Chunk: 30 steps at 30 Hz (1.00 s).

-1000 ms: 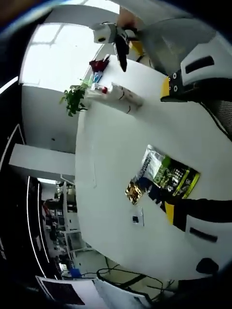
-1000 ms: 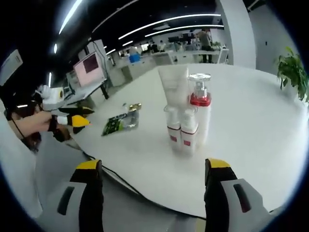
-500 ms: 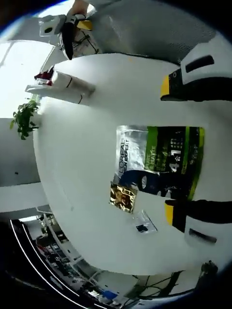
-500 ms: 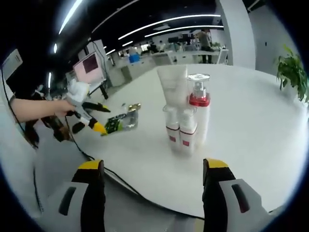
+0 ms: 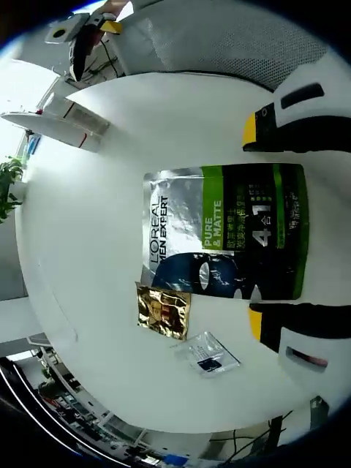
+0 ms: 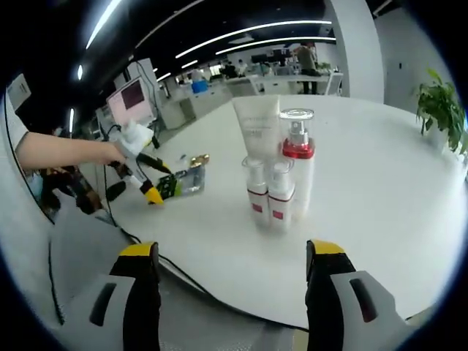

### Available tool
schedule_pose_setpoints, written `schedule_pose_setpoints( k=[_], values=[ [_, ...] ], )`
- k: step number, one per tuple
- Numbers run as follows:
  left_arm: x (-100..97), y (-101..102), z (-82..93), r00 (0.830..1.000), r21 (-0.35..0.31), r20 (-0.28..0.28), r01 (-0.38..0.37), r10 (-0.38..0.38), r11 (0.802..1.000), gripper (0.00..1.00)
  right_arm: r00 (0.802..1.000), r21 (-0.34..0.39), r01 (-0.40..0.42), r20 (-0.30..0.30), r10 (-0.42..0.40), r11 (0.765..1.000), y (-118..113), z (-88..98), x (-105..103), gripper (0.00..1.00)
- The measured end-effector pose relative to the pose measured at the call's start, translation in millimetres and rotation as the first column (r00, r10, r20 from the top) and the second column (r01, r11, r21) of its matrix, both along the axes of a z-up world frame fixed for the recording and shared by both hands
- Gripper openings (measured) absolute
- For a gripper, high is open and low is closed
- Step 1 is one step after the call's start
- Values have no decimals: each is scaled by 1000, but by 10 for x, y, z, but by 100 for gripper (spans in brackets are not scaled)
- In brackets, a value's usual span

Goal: Arrange the skincare products in the storage area until every visible bottle or jar stands upright without overlapping.

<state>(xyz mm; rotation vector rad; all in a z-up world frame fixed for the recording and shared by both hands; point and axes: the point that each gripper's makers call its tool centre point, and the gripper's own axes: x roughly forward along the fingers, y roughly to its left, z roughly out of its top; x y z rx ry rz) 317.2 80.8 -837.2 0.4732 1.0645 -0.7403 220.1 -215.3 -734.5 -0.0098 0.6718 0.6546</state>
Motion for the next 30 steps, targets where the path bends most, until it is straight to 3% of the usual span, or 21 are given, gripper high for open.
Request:
schedule_pose_setpoints(
  k=[3, 6, 16, 18, 21, 23, 24, 25, 28, 30],
  values=[
    [-3, -15, 24, 1000, 1, -7, 12, -12, 1000, 79, 1000, -4, 2, -3, -2, 1000, -1, -4, -5, 82],
    [0, 26, 14, 999, 46, 1, 37, -37, 998, 76, 1000, -8, 1, -5, -1, 1000, 1, -10, -11, 81],
    [-9, 8, 43, 999, 53, -17, 29, -28, 998, 69, 1000, -17, -2, -6, 2, 1000, 18, 14, -31, 80],
    [10, 14, 99, 1000, 38, -21, 16, -15, 999, 55, 1000, -21, -6, -6, 6, 1000, 26, 18, -38, 80],
    [13, 32, 40, 1000, 34, -24, 17, -16, 999, 46, 1000, -23, -10, -6, 10, 1000, 28, 23, -39, 80],
    [-77, -4, 6, 996, 2, -86, 6, -5, 1000, 27, 1000, -25, -12, -6, 12, 1000, 28, 24, -40, 80],
    [37, 1, 18, 1000, -2, -23, -19, 19, 1000, 27, 1000, -26, -12, -6, 12, 1000, 33, 26, -41, 80],
    [-35, 20, 32, 998, 9, -57, -29, 30, 1000, 26, 1000, -28, -12, -6, 12, 1000, 30, 24, -41, 80],
    [-54, 6, 47, 996, -9, -70, -50, 50, 999, 23, 1000, -29, -15, -7, 15, 999, 28, 19, -42, 80],
    [-3, -42, 124, 995, -70, -42, -94, 92, 993, 14, 1000, -28, -20, -11, 19, 999, 32, 14, -48, 80]
  ],
)
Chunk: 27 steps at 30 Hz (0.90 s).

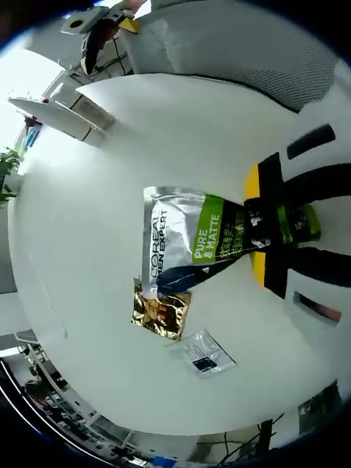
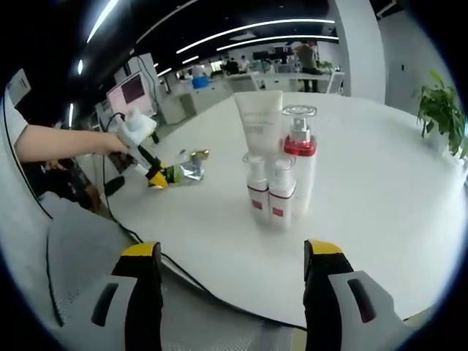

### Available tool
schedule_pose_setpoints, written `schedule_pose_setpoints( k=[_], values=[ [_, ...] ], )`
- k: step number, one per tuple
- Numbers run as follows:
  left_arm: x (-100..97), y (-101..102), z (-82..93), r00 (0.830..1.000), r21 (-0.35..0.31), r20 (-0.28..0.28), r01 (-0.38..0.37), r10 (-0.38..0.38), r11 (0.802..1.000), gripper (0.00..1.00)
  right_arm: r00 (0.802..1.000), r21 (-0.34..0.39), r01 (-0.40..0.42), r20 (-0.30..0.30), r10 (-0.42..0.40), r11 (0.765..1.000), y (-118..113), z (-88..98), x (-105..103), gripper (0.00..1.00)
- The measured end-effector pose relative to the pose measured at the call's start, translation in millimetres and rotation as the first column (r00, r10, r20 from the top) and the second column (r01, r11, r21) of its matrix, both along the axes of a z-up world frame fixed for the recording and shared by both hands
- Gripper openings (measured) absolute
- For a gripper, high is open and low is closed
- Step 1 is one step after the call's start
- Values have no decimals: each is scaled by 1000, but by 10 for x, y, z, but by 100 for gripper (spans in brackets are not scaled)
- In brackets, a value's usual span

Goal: Arrange the skincare products in the storage area until every visible bottle or jar stands upright without overlapping.

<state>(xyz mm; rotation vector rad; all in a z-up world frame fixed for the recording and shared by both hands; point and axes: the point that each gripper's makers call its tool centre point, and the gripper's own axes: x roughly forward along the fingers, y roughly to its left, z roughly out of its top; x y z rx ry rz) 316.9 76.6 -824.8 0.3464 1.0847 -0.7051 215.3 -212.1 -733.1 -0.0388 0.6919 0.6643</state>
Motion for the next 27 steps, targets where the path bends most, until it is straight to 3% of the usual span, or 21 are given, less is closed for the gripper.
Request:
schedule_pose_setpoints(
  k=[1, 4, 8, 10, 13, 15, 16, 17, 19, 20, 22, 27],
  values=[
    [32, -39, 90, 998, -43, 7, -67, 68, 997, 10, 1000, 4, -1, -7, 2, 1000, 9, -2, -8, 80],
    [-4, -12, 132, 998, -41, 18, -64, 64, 997, 7, 998, 40, -34, -47, 36, 999, 94, -1, -65, 80],
    [-93, -57, 132, 993, -93, 4, -115, 116, 989, 4, 996, 45, -61, -67, 63, 997, 106, -43, -69, 78],
    [-129, -82, 166, 985, -140, 6, -168, 171, 976, 4, 995, 51, -69, -71, 73, 996, 122, -43, -77, 76],
    [-225, -275, 309, 964, -293, -43, -264, 263, 919, 3, 992, 214, -37, -107, 61, 976, 338, 98, -128, 74],
    [-337, -473, 512, 949, -431, -75, -308, 306, 848, 3, 991, 304, -11, -125, 51, 953, 470, 191, -149, 72],
    [-355, -507, 557, 943, -462, -85, -323, 321, 826, 3, 990, 332, -5, -132, 52, 943, 517, 220, -158, 71],
    [-391, -556, 631, 931, -506, -108, -353, 349, 787, 3, 989, 369, 1, -136, 54, 929, 584, 260, -156, 70],
    [-421, -643, 750, 931, -569, -111, -346, 347, 746, 3, 988, 415, 1, -142, 64, 910, 678, 308, -152, 66],
    [-471, -719, 843, 930, -608, -124, -346, 345, 715, 3, 986, 450, 7, -153, 70, 893, 748, 343, -151, 64],
    [-541, -829, 994, 932, -655, -127, -336, 339, 677, 3, 982, 516, 15, -167, 83, 857, 856, 418, -138, 59],
    [-689, -1070, 1297, 942, -729, -118, -297, 314, 616, 3, 978, 623, 82, -201, 58, 778, 957, 537, -38, 52]
  ],
)
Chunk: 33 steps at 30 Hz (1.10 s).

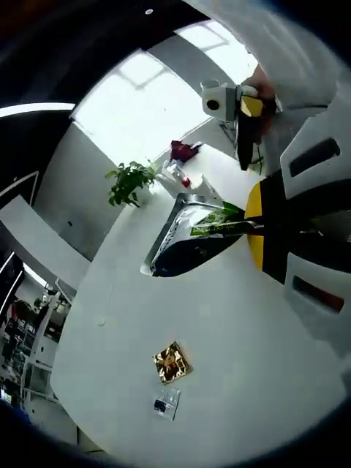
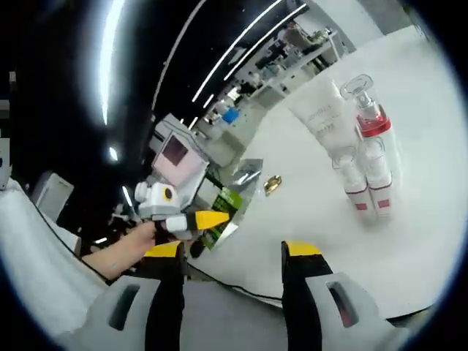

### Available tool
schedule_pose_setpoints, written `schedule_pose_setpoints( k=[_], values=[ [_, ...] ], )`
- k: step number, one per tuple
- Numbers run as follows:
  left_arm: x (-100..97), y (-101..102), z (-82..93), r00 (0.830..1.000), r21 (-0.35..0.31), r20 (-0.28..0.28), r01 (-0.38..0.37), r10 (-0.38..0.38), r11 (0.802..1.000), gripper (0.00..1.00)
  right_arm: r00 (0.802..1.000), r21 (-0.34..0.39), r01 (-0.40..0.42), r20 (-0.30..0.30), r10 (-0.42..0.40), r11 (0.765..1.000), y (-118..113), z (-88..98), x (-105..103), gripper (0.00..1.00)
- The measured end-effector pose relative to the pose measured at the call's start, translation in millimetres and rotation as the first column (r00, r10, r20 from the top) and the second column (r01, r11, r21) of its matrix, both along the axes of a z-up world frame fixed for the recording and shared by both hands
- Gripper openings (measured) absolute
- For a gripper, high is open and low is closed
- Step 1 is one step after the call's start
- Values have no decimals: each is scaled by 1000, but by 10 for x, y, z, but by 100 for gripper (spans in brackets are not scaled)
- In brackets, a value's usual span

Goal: Arrange the skincare products in the storage area until every visible bottle or jar stands upright without overlapping.

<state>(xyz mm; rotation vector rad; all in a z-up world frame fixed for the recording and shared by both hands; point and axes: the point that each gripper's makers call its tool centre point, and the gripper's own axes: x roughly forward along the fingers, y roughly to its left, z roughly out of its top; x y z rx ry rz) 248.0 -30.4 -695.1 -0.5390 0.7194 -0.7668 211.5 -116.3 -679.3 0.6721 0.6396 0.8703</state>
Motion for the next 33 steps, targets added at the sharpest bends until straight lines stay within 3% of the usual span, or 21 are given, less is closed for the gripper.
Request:
schedule_pose_setpoints(
  k=[7, 13, 20, 24, 28, 33],
  values=[
    [-207, -249, 282, 997, -34, 52, 62, -60, 998, 3, 999, 84, 26, -29, -24, 996, 73, 103, 73, 47],
    [-362, -404, 391, 992, -45, 73, 107, -104, 993, 3, 998, 137, 60, -43, -55, 989, 123, 174, 154, 45],
    [-464, -519, 376, 987, -25, 73, 147, -145, 989, 3, 996, 166, 86, -25, -83, 982, 143, 251, 212, 29],
    [-464, -513, 309, 988, -18, 46, 147, -146, 989, 4, 997, 184, 72, -8, -72, 980, 153, 294, 165, 11],
    [-480, -521, 339, 989, -68, 32, 144, -142, 987, 5, 997, 220, 76, -18, -74, 972, 141, 331, 159, 9],
    [-518, -514, 278, 983, -32, 43, 177, -176, 984, 9, 999, 221, 44, -4, -44, 974, 167, 358, 118, 7]
  ],
)
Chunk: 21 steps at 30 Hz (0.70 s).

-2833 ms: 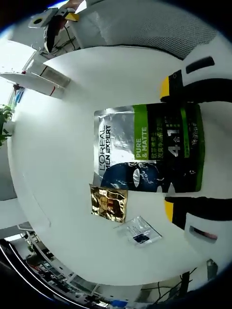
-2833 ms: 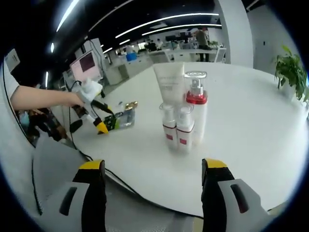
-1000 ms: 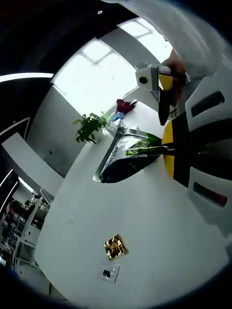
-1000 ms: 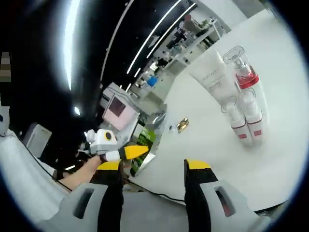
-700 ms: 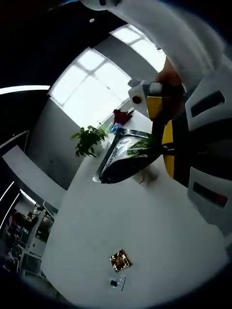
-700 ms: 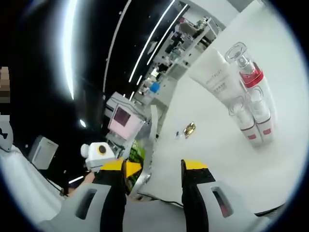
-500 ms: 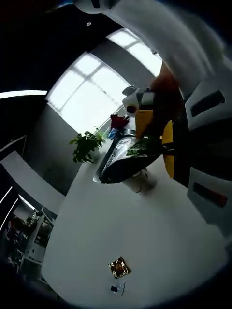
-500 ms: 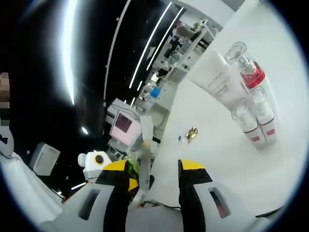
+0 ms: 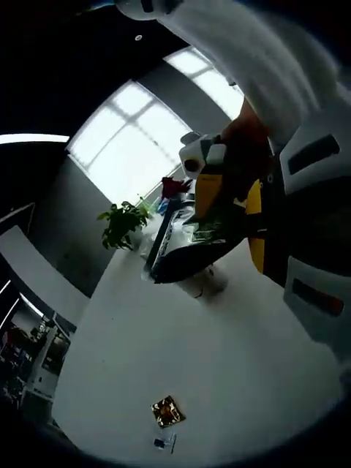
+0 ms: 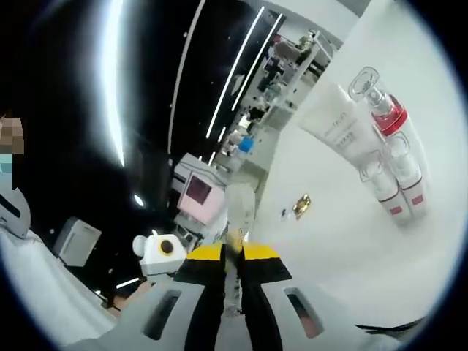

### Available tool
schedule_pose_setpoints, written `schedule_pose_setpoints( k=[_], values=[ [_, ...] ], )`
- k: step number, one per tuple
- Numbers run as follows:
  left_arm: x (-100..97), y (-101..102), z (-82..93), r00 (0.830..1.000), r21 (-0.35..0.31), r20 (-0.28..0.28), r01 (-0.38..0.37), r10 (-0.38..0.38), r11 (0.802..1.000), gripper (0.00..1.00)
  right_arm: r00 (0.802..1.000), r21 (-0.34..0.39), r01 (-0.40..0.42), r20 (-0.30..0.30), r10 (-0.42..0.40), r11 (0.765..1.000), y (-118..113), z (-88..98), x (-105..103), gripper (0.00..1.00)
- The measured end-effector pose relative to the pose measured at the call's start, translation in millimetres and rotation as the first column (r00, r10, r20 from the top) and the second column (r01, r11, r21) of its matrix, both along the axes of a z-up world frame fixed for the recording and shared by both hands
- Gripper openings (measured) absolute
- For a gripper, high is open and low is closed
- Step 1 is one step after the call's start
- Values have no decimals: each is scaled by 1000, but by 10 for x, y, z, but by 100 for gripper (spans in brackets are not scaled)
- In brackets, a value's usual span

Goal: Arrange the skincare products in the storage area until every visible bottle or jar stands upright without overlapping.

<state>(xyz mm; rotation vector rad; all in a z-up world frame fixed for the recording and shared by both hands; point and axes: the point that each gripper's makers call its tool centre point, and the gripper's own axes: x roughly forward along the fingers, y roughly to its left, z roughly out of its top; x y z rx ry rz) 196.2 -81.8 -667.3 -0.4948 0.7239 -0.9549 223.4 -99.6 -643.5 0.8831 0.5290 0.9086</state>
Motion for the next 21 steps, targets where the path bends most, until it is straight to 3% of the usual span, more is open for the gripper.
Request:
schedule_pose_setpoints(
  k=[6, 9, 12, 16, 21],
  values=[
    [6, 151, 7, 999, 10, 34, 4, -4, 1000, 29, 1000, 49, -24, 9, 24, 998, -50, 91, -11, 6],
    [-34, 174, 230, 1000, -156, 11, 19, -18, 988, 35, 997, 86, -79, 33, 76, 993, -78, 180, -44, 6],
    [-25, 205, 359, 1000, -251, -7, 3, -5, 968, 38, 991, 101, -126, 51, 121, 987, -79, 245, -72, 5],
    [18, 275, 423, 999, -245, 40, -15, 26, 969, 39, 985, 61, -161, 74, 157, 985, -60, 262, -73, 5],
    [50, 313, 325, 998, -181, 53, -22, 32, 983, 41, 984, 96, -168, 74, 161, 981, -48, 333, -46, 5]
  ],
)
